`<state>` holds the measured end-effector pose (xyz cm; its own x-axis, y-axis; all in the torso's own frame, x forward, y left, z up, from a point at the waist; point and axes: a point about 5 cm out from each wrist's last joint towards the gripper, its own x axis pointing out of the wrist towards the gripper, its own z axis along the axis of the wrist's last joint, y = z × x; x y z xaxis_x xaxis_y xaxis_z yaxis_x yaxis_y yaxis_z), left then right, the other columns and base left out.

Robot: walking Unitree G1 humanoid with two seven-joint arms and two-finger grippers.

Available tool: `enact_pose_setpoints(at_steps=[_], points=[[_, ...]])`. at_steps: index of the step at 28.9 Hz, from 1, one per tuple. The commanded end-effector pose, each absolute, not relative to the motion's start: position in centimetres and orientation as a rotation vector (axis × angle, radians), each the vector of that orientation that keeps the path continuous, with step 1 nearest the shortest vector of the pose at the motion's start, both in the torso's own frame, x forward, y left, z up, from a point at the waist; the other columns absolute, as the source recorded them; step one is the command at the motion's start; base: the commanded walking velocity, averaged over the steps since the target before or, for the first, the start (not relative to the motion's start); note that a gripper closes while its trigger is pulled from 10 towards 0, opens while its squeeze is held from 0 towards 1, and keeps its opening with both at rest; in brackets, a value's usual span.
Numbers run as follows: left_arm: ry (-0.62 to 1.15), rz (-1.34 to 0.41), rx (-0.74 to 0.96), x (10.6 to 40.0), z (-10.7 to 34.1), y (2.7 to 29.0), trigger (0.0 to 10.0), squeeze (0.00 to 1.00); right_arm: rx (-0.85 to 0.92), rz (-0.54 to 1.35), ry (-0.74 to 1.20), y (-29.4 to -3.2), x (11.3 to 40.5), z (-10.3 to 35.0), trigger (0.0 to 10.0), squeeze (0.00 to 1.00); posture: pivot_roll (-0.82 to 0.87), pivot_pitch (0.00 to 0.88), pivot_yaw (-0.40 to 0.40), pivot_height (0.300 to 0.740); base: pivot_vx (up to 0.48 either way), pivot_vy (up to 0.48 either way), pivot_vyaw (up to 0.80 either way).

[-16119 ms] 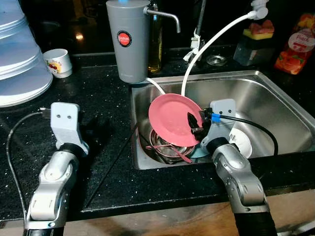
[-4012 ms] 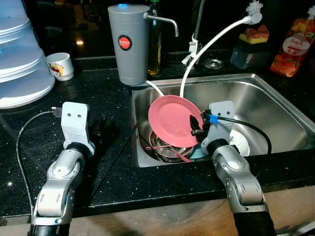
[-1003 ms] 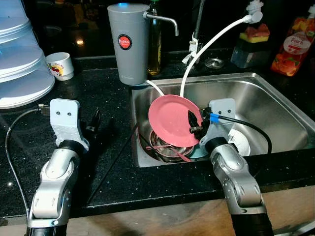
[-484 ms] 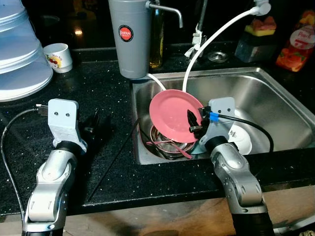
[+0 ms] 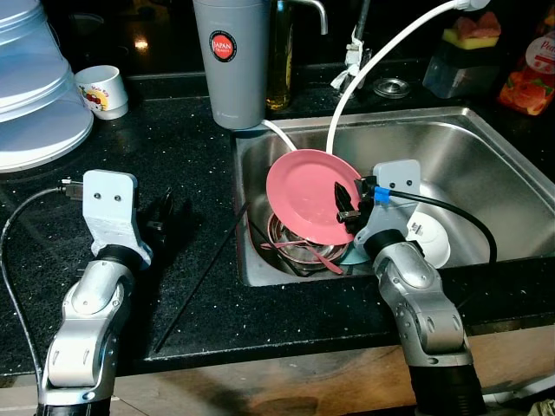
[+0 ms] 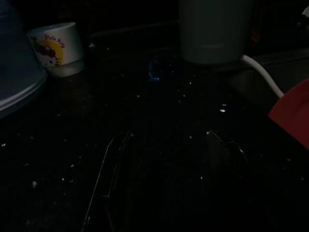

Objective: Kitchen organization

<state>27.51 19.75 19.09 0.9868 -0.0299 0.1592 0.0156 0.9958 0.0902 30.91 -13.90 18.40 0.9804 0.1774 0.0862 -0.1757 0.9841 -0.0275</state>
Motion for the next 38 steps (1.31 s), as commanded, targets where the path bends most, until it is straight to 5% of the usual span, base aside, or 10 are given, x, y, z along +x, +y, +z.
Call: enact_pose_setpoints(at_steps=[1,38], points=[[-0.142,0.007,0.088,27.7,18.7,20.2,10.0,0.00,-0.004,0.185,-0.090,-13.5,31.0,18.3,10.0,0.00,0.03,0.069,0.031,0.740,0.000,0.000,0.00],[-0.174,-0.034,0.146,28.4,20.6,19.7,10.0,0.00,0.001,0.184,-0.142,-13.5,31.5,19.5,10.0,0.00,0.01,0.036,0.016,0.740,0.000,0.000,0.00]])
